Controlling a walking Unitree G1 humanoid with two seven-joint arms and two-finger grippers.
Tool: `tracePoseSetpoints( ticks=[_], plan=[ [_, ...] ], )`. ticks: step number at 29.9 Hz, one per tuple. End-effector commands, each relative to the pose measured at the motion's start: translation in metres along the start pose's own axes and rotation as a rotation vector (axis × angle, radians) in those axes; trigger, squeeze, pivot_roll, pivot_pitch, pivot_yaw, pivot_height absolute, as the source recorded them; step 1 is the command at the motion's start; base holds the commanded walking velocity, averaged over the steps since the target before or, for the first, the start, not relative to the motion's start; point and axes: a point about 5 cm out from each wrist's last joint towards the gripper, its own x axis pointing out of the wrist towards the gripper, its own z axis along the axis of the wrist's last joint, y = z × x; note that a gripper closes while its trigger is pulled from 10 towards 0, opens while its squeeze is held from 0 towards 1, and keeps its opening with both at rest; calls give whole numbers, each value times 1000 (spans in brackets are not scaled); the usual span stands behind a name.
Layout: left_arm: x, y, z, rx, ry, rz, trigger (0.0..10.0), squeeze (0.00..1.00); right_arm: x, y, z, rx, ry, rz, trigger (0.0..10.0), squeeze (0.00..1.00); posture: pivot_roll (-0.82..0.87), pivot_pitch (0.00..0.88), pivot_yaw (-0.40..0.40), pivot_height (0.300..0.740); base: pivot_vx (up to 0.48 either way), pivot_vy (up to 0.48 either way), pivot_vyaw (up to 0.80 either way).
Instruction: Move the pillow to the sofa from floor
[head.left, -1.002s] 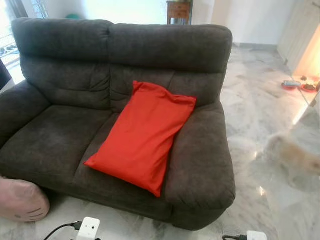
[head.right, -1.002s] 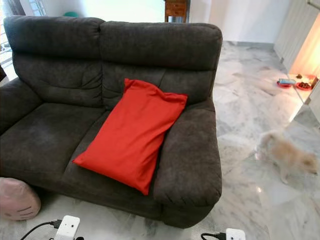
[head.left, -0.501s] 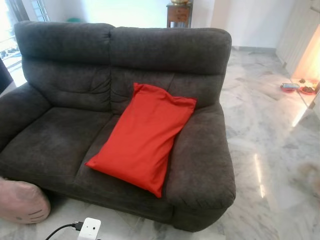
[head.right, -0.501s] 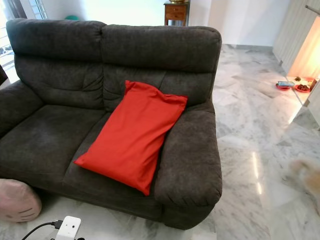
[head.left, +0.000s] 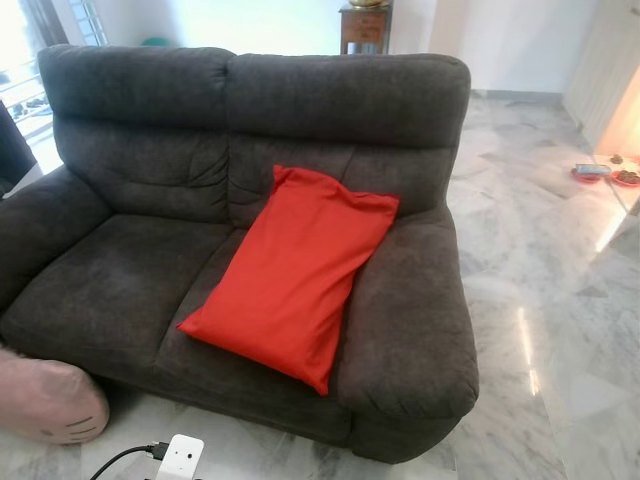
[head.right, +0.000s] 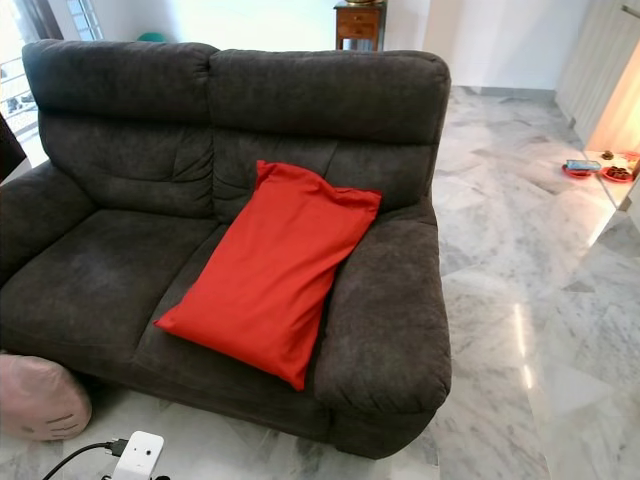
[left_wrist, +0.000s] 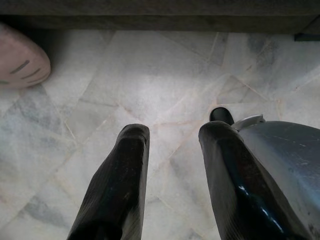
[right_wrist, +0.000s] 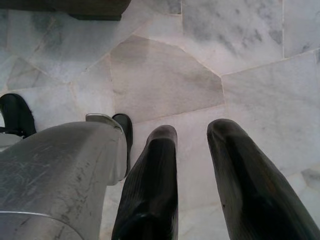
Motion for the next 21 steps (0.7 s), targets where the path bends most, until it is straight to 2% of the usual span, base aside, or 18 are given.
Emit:
tracePoseSetpoints(
  ticks=[1, 4, 7, 16, 21],
  plan=[
    [-1, 1, -4, -2, 19, 6, 10000, 0, 0, 1, -2, 10, 0, 5, 10000, 0, 10, 0, 15, 740, 0, 0, 0],
    [-1, 1, -6, -5, 32, 7, 10000, 0, -1, 1, -3, 16, -4, 6, 10000, 0, 7, 0, 17, 740, 0, 0, 0],
    [-2, -3, -9, -1, 43, -8, 10000, 0, -3, 4, -10, 90, -23, 18, 10000, 0, 0, 0, 24, 740, 0, 0, 0],
    [-2, -5, -11, 11, 50, -19, 10000, 0, -3, 9, -13, 112, -9, 24, 10000, 0, -1, 0, 29, 740, 0, 53, 0],
    [-2, -4, -12, 16, 53, -21, 10000, 0, -4, 9, -15, 114, -5, 19, 10000, 0, -4, 0, 32, 740, 0, 247, -702]
  ],
)
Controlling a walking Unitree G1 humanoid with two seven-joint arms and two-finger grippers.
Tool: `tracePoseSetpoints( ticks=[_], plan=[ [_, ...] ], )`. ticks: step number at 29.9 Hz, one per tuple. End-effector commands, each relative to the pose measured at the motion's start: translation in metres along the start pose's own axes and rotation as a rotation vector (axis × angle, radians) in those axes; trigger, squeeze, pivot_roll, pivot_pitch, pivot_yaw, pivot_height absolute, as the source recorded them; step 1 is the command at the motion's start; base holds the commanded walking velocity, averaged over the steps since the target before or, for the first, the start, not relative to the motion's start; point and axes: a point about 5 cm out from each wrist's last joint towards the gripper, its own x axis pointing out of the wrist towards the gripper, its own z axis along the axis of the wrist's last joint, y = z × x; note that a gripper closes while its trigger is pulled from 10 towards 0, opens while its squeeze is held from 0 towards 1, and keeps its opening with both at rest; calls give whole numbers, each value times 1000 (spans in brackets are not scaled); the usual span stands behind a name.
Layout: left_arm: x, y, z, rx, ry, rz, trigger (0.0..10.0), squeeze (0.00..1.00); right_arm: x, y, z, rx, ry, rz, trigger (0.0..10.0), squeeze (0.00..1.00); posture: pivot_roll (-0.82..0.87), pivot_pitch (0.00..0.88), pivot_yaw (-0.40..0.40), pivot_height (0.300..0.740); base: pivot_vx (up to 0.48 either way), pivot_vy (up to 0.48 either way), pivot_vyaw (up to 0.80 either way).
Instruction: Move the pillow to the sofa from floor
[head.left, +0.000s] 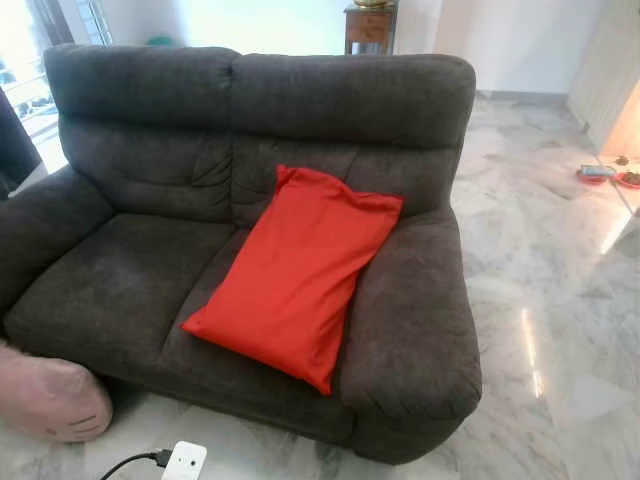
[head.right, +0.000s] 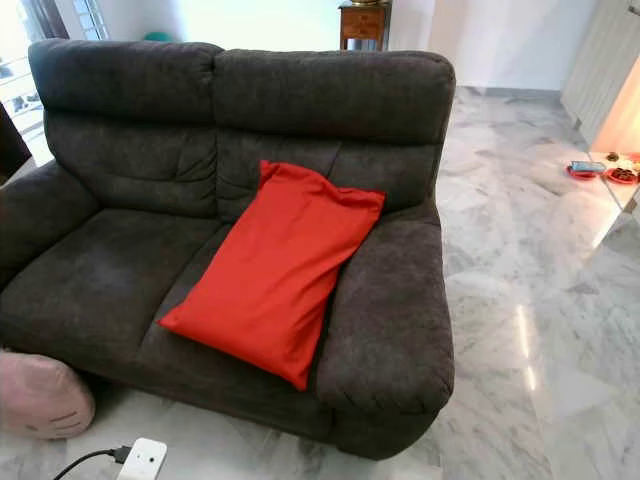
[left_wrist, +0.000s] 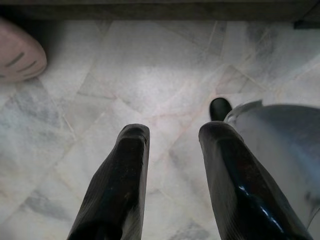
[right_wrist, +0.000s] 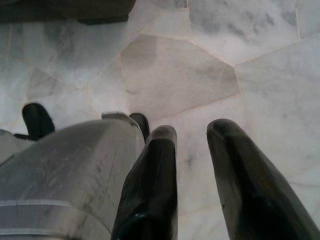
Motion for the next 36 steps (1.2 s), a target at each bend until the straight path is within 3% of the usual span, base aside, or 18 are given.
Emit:
tracePoseSetpoints(
  ticks=[1, 36],
  plan=[
    [0, 1, 0, 17, 5, -4, 10000, 0, 0, 3, -1, 17, -2, -1, 10000, 0, -4, 0, 32, 740, 0, 251, -800],
    [1, -2, 6, -13, -10, -6, 10000, 0, 0, 5, 3, 23, -31, 24, 10000, 0, 11, 0, 17, 740, 0, 348, 0]
  ],
)
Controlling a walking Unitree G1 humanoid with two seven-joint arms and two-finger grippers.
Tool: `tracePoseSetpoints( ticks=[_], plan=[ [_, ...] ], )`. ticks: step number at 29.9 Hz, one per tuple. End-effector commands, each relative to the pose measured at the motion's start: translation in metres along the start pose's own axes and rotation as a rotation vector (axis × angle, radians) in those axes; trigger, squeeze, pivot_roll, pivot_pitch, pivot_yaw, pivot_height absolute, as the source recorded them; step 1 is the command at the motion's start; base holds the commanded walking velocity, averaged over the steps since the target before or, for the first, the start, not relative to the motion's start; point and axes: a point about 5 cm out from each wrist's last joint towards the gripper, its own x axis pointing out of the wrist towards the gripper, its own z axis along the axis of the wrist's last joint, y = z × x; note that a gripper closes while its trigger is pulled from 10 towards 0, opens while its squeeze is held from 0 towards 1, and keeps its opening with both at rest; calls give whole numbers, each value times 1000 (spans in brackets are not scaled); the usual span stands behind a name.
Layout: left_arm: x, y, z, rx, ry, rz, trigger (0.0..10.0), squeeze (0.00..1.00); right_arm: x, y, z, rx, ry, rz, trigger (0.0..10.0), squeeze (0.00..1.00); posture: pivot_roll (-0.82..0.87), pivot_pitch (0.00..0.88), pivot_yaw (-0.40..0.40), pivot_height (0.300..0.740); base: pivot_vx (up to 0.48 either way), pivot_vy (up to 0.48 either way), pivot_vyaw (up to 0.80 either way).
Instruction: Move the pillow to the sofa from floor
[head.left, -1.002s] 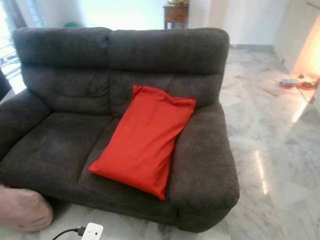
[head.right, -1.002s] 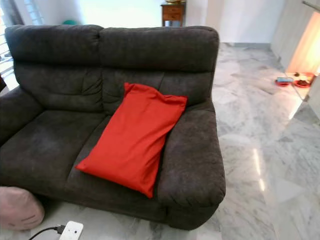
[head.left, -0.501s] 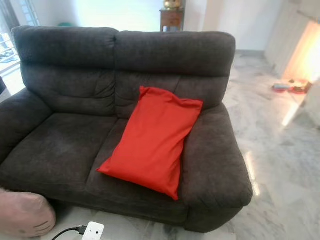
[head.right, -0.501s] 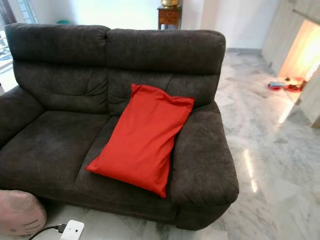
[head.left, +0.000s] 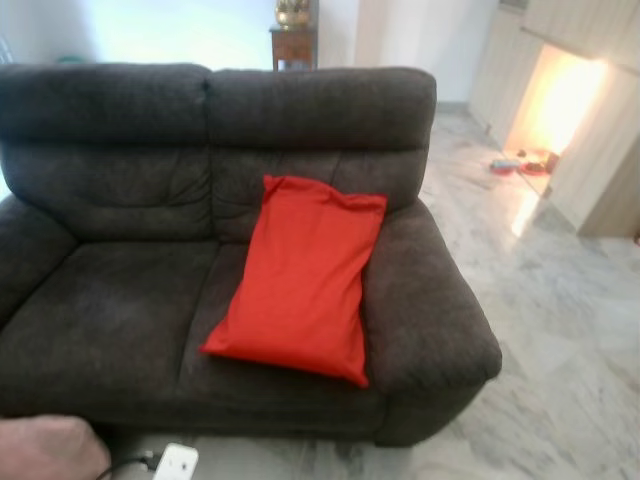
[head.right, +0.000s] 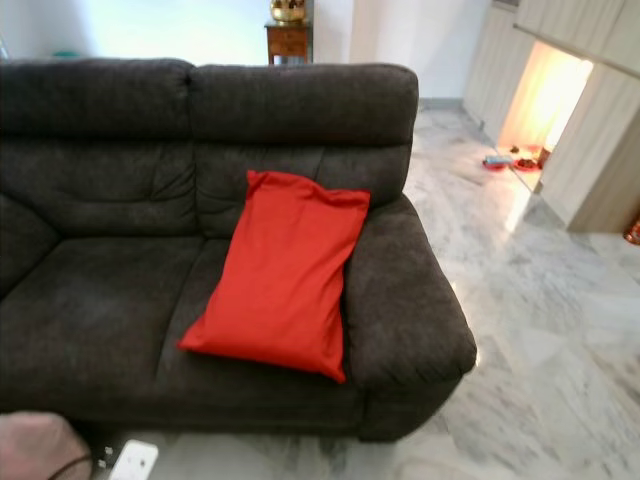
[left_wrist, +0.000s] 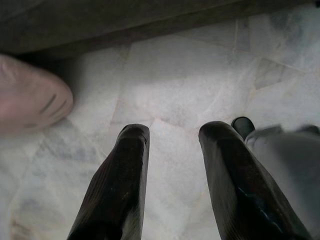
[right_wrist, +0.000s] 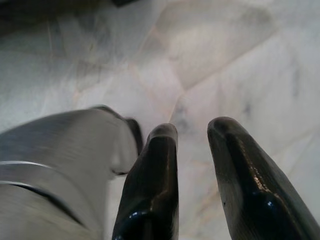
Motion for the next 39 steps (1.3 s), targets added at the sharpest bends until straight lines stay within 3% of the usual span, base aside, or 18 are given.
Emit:
tracePoseSetpoints(
  ticks=[1, 39],
  plan=[
    [0, 1, 1, -6, -2, 2, 10000, 0, 0, -2, 2, 5, -8, -3, 10000, 0, 11, 0, 16, 740, 0, 345, 0],
    [0, -1, 1, -30, -1, 0, 10000, 0, 0, -2, 3, -18, -11, 27, 10000, 0, 13, 0, 7, 740, 0, 346, 0]
  ],
)
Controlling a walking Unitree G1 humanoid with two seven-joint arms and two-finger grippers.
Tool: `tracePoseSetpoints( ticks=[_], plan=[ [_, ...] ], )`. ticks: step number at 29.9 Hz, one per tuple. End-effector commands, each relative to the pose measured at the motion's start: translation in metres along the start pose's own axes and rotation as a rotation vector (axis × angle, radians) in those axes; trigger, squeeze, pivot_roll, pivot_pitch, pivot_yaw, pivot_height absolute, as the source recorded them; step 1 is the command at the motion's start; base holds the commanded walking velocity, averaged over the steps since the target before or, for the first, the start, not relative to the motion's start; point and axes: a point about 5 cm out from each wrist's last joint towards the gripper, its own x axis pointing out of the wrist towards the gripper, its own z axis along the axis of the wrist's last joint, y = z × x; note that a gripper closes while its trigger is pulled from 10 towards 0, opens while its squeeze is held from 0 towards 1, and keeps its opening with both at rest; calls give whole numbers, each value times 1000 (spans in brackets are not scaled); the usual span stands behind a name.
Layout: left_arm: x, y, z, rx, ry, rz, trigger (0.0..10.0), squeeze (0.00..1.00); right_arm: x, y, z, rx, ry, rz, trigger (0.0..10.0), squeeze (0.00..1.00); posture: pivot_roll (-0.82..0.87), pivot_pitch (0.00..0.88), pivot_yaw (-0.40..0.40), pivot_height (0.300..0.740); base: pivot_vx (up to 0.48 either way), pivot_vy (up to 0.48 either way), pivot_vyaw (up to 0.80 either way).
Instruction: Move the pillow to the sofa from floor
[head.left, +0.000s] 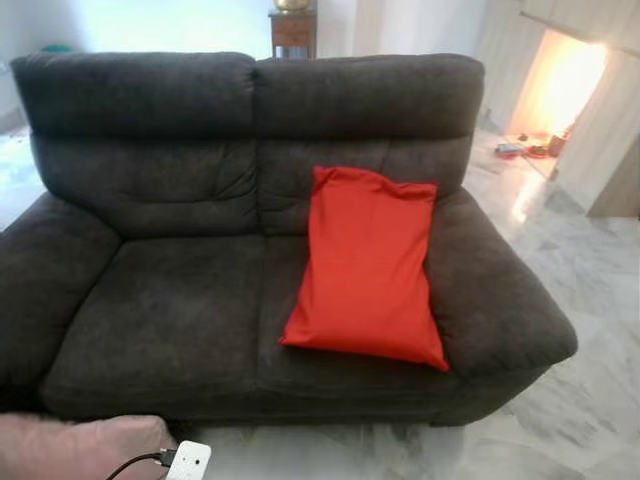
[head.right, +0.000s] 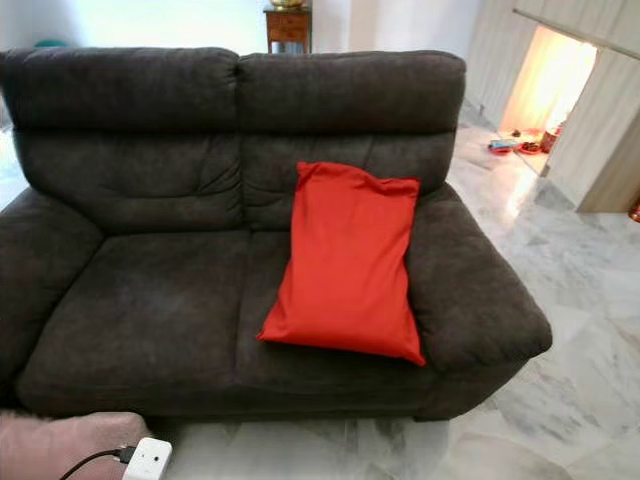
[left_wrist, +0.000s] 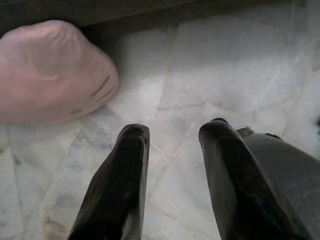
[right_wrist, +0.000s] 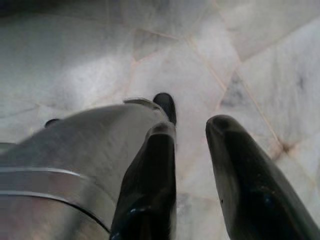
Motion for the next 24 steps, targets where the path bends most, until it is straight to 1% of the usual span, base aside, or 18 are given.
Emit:
tracePoseSetpoints(
  ticks=[1, 24],
  plan=[
    [0, 2, -1, -10, 6, 5, 10000, 0, 0, 0, 0, -3, -2, 4, 10000, 0, 12, 0, 8, 740, 0, 345, 0],
    [-1, 3, -2, 7, 7, -4, 10000, 0, 0, 2, -2, 4, 1, 12, 10000, 0, 8, 0, 20, 740, 0, 480, 0]
  ],
)
